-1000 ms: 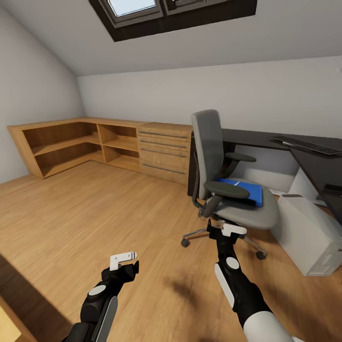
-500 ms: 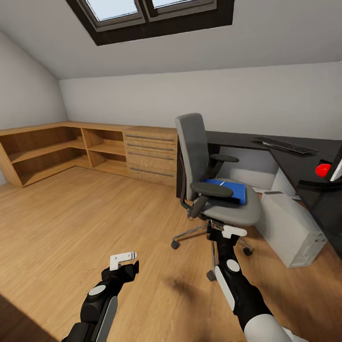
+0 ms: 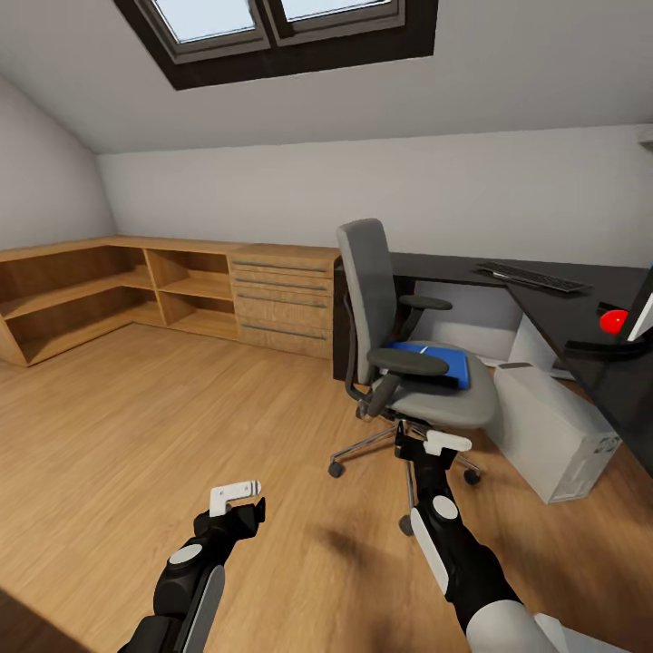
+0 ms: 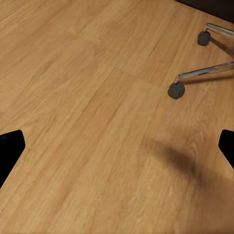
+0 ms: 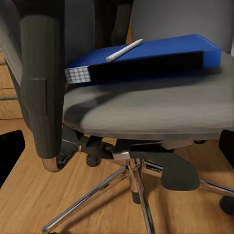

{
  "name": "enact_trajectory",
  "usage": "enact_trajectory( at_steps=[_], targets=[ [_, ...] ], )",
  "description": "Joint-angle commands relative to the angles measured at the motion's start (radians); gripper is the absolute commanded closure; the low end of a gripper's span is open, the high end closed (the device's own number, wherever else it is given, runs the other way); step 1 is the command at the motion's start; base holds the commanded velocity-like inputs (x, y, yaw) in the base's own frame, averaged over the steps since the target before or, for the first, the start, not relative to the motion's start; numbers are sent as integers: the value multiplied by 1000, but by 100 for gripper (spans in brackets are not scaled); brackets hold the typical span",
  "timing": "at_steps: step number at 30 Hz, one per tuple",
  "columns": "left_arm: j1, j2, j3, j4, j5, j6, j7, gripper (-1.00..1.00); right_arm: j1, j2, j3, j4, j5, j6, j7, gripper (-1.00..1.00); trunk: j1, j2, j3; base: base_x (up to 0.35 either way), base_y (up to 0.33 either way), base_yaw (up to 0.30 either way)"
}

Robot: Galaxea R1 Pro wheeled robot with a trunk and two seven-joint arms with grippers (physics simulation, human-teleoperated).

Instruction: In the bedroom, organize the workspace by keeping the computer under the desk, ensuring the monitor is on the desk, placing the keyboard on the desk next to the monitor, placing the mouse on the desk next to the keyboard, moving the folder from the swivel chair onto the desk next to the mouse, stacking the notebook on top of the folder with the pen on top of the notebook, and positioning the swivel chair next to the desk.

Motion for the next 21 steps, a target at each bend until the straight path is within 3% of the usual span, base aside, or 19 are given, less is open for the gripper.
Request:
enact_trajectory(
  at_steps=[1,18,21],
  targets=[
    [-1,0,-1,-1,11,4,9,-100,-1,-1,3,0,-6,-4,-5,-100,0,0,-1,0,10,-3],
    [-1,0,-1,-1,11,3,9,-100,-1,1,5,0,-6,-4,-8,-100,0,0,-1,0,2,-1],
    [-1,0,-1,-1,10,4,9,-100,-1,1,4,0,-7,-3,-7,-100,0,0,-1,0,0,-177]
  ],
)
